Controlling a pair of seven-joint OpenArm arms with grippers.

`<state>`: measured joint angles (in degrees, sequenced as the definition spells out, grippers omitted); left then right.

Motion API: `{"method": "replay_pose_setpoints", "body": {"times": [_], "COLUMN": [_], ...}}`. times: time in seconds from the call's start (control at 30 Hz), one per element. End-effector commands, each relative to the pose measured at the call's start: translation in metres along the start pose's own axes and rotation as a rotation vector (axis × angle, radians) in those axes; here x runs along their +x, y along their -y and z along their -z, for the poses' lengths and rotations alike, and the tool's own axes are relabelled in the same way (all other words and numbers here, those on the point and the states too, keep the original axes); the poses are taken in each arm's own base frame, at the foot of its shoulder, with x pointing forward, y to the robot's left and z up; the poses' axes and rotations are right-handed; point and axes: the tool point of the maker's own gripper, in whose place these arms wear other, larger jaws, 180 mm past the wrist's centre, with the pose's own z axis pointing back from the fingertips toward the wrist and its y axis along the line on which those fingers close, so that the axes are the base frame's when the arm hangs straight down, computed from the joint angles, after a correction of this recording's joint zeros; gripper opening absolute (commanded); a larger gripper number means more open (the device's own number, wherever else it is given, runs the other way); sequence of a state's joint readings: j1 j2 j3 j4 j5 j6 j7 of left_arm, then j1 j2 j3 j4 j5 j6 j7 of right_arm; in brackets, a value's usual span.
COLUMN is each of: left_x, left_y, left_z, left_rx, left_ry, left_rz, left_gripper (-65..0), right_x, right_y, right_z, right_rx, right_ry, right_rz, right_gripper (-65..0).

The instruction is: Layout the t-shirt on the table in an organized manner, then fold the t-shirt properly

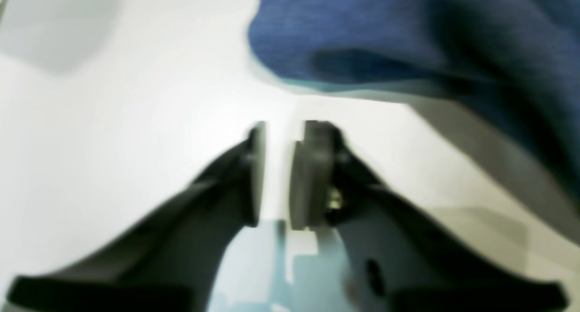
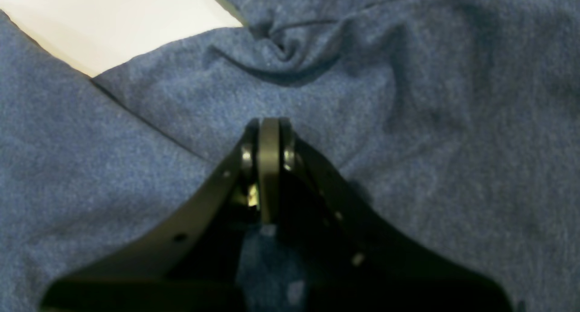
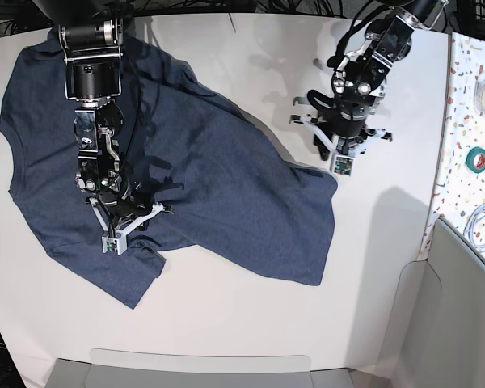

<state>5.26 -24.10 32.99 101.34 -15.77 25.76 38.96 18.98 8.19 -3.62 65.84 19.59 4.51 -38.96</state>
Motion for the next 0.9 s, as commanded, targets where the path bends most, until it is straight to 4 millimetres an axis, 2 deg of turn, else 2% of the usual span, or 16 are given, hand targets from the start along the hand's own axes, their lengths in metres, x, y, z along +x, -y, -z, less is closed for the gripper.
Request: {"method": "replay_pose_setpoints", "body": {"times": [0.0, 0.1, 0.17, 0.23, 0.43, 0.5, 0.67, 0.77, 0.87], "left_x": [0.016, 0.016, 0.012, 0.004, 0.007, 0.004, 0.011, 0.011, 0.019], "left_y": [-0.001, 0.009, 0.014, 0.017, 0.012, 0.008, 0.003, 0.003, 0.004], "left_z": [-0.002, -0.001, 0.003, 0.008, 0.035, 0.04, 0.047, 0.047, 0.047], "left_rx": [0.007, -0.007, -0.011, -0.008, 0.03, 0.044, 0.058, 0.055, 0.053], "left_ry": [0.052, 0.051, 0.036, 0.012, -0.012, -0.027, -0.02, -0.02, 0.024], "left_rz": [-0.006, -0.033, -0.05, -0.059, -0.063, -0.061, -0.056, -0.054, -0.05], "left_gripper": [-42.7, -34.6, -32.6, -32.8, -32.8, -32.8, -32.8, -35.4, -43.6], "right_x": [0.004, 0.004, 0.004, 0.004, 0.004, 0.004, 0.004, 0.004, 0.005], "right_y": [0.001, 0.001, 0.001, 0.001, 0.001, 0.001, 0.001, 0.001, 0.001], "right_z": [-0.001, -0.001, -0.001, -0.001, -0.001, -0.001, -0.001, -0.001, -0.001], "right_rx": [-0.004, -0.004, -0.004, -0.004, -0.004, -0.004, -0.004, -0.004, -0.004], "right_ry": [-0.01, -0.01, -0.01, -0.01, -0.01, -0.01, -0.01, -0.01, -0.007], "right_rz": [-0.006, -0.006, -0.006, -0.006, -0.006, -0.006, -0.006, -0.006, -0.006], "right_gripper": [-65.0, -65.0, -65.0, -65.0, -65.0, -65.0, -65.0, -65.0, -65.0]}}
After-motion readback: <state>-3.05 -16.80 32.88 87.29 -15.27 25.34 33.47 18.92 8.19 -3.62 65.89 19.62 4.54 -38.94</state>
